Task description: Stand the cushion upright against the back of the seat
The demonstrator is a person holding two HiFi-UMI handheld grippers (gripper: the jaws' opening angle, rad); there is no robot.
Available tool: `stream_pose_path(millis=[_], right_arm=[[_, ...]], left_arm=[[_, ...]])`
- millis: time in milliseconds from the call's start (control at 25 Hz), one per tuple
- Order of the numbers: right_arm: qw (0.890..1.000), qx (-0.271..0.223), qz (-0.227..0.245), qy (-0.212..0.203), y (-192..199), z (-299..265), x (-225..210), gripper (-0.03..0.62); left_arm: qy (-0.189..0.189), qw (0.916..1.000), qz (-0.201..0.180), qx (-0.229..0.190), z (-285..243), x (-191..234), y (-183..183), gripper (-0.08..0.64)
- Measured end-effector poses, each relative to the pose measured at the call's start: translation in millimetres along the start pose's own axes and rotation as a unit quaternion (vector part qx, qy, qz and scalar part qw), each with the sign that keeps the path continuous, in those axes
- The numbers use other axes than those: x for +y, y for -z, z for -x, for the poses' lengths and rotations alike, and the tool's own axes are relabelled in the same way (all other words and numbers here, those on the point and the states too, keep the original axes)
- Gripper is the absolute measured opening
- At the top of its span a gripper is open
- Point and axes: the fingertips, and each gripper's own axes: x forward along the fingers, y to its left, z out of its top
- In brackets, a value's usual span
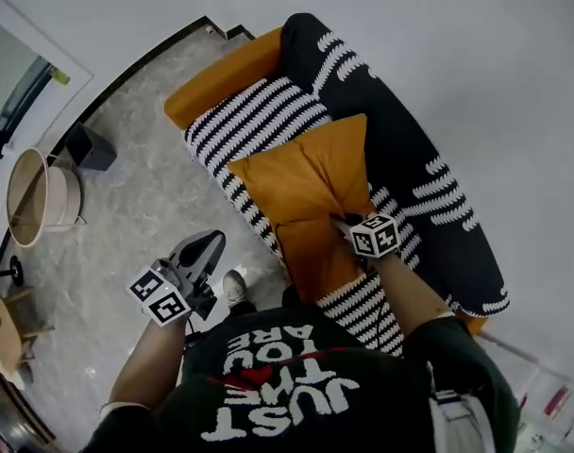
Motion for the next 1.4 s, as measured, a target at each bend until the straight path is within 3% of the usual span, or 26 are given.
stream_pose_path(millis=[120,360,680,840,1080,1400], right_arm=[[0.998,-0.054,0.007,0.03,-77.3,19.8,24.3,0.033],[0.979,-0.192,0.027,0.058,-136.6,50.5,29.9,0.032],[0.929,-0.339,0.092,0.115,-273.9,134.2,84.8,0.032],[0.905,-0.386,0.118,0.136,-341.8,180.6,134.7,0.032],[0.871,-0.445,0.146,0.152,-405.0,228.5,189.3,0.032],[0.844,-0.491,0.142,0.163,-468.6,236.6,212.8,0.032]], left_arm=[[0.014,0.9998,0.004,-0.017,24.3,5.2,-48.8,0.011],[0.018,0.998,-0.047,-0.038,42.2,8.9,-42.8,0.011],[0.031,0.9906,-0.107,-0.08,78.1,18.7,-107.7,0.011],[0.036,0.9877,-0.117,-0.097,113.6,19.3,-158.2,0.011],[0.048,0.9847,-0.132,-0.103,147.2,18.4,-202.3,0.011],[0.033,0.9838,-0.124,-0.125,179.1,46.0,-245.3,0.011]])
